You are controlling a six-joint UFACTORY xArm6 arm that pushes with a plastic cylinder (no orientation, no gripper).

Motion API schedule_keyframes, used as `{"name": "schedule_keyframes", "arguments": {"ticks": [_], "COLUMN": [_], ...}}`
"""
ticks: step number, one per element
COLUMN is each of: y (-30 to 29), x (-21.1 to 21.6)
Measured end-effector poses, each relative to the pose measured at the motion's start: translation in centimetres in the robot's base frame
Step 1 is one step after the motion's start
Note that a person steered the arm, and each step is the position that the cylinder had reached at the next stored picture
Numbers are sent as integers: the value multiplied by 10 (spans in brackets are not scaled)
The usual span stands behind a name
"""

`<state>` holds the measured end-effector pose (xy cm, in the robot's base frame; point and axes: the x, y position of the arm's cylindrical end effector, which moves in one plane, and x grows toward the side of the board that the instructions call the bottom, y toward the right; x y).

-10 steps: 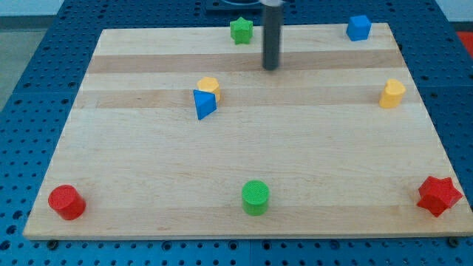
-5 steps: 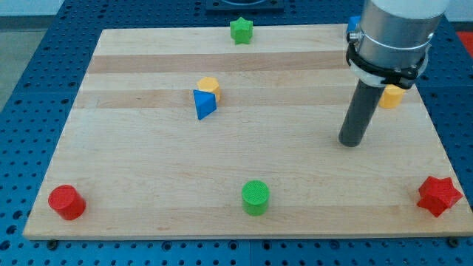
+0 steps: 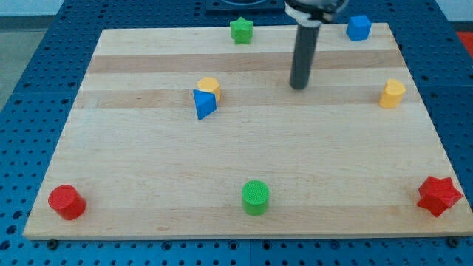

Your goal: Move your arm closer to the green star

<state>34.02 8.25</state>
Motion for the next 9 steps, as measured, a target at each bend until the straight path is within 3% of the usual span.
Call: {"name": "schedule_keyframes", "arguments": {"ticks": [1, 2, 3, 6, 9], "y": [-86, -166, -187, -157, -64], "x": [-47, -125, -148, -148, -143]}}
